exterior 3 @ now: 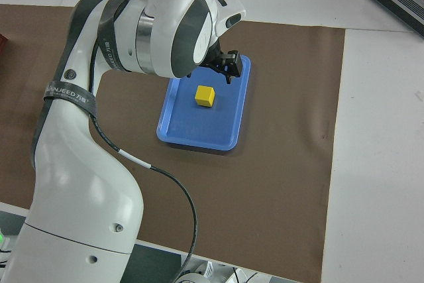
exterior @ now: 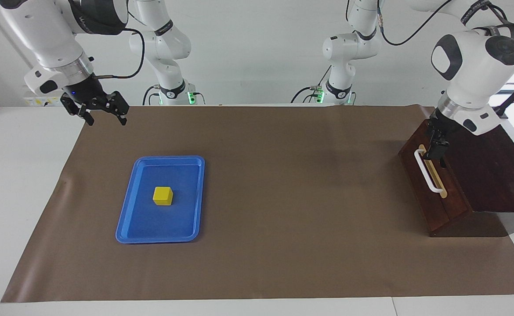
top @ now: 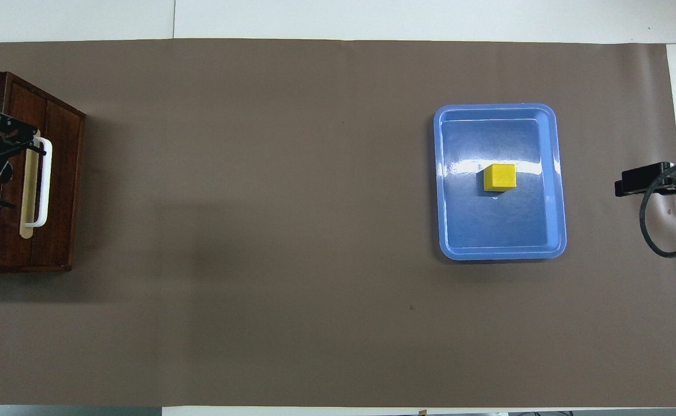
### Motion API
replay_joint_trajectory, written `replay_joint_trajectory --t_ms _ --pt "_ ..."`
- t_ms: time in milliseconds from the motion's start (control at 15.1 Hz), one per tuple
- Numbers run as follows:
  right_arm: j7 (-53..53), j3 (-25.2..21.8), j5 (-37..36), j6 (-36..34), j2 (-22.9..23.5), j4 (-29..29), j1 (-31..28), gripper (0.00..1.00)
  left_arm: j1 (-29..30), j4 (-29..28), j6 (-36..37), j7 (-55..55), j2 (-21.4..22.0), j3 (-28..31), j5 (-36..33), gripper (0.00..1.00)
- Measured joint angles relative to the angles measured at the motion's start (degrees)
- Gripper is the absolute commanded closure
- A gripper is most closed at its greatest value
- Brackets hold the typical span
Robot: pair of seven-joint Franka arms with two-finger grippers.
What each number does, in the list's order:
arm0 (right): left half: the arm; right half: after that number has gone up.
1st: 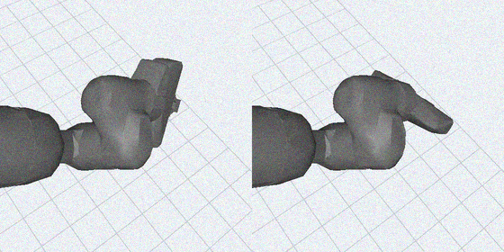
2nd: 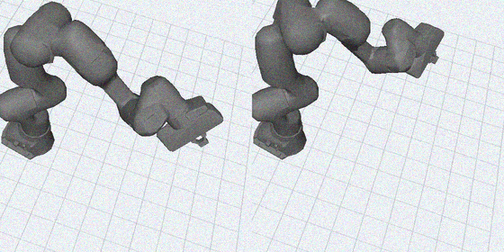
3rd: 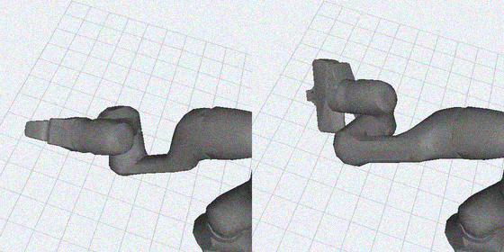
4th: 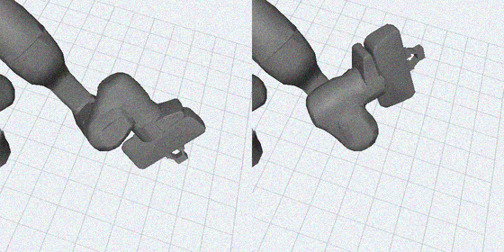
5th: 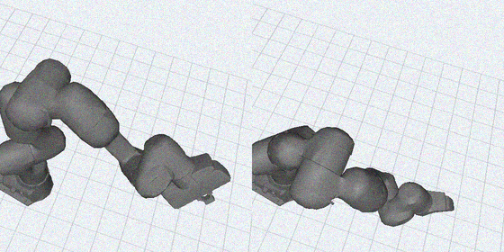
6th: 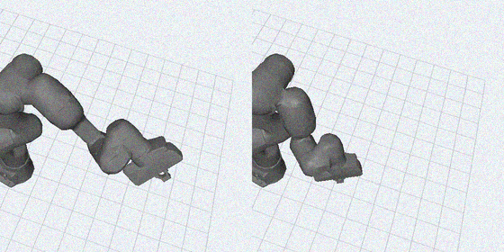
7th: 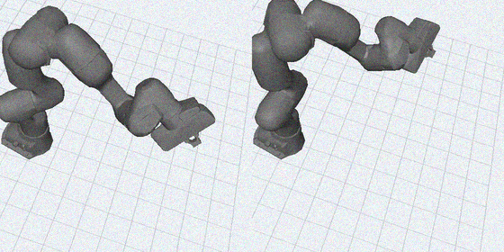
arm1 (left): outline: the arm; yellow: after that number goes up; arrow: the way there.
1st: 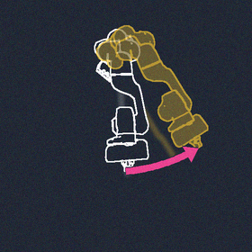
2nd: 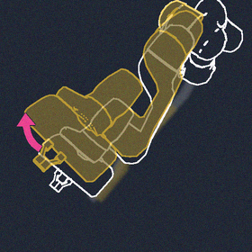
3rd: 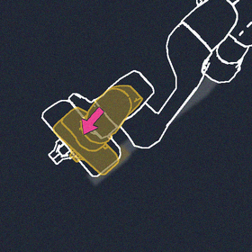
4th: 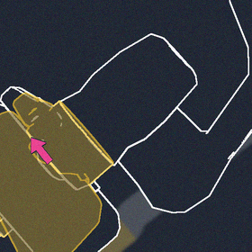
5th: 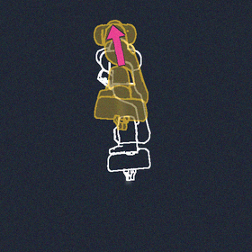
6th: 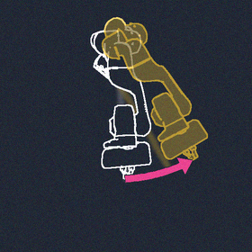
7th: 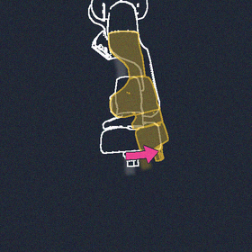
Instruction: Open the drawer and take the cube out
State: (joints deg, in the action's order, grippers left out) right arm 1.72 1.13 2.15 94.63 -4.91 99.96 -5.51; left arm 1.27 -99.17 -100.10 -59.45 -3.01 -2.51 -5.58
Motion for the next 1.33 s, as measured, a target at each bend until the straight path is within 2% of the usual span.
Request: replay_joint_trajectory --t_ms 265,663,994,1326 --pt "0.0 0.2 0.0 -1.6 0.2 0.0 0.0 0.00 -3.6 0.0 4.0 17.7 0.7 -0.2 0.1 0.00" --pt "-0.1 0.4 0.0 -2.8 1.5 -1.8 0.2 0.00 -3.9 0.6 9.1 42.0 1.3 1.1 3.9 0.00" --pt "-0.1 0.4 0.0 -2.8 1.9 -2.1 0.2 0.00 -3.9 4.9 10.9 45.7 0.6 1.5 6.0 0.00" --pt "-0.1 0.4 0.0 -3.3 1.9 -2.1 0.2 0.00 -3.4 5.9 11.0 46.8 0.7 1.5 6.6 0.00"
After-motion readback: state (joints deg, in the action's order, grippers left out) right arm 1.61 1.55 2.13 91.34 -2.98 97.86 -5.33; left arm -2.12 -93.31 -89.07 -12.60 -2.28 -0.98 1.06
